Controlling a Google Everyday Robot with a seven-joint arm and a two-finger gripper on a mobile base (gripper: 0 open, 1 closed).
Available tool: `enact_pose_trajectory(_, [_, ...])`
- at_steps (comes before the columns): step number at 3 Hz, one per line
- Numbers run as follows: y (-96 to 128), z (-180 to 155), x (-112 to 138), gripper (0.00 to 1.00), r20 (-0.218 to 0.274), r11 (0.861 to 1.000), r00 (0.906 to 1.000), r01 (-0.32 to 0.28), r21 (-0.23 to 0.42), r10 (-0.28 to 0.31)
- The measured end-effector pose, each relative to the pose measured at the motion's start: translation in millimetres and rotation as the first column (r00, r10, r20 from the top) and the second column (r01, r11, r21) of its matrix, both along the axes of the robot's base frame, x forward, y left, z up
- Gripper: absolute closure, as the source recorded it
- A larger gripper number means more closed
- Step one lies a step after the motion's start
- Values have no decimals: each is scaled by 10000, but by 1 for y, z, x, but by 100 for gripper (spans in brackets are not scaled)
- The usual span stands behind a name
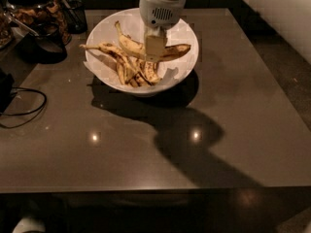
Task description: Pick banana from white bowl
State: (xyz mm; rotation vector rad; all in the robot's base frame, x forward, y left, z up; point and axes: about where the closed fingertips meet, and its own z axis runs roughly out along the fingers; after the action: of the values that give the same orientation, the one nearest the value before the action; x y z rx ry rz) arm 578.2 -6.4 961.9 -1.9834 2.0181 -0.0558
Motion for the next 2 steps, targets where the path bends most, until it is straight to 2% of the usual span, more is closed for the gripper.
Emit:
enact_pose_trajectory(1, [-17, -5, -60, 100, -86, 9978, 9994, -337, 579, 343])
enact_pose_trajectory(2, [-19, -5, -63, 100, -85, 9980, 9995, -315, 546, 321])
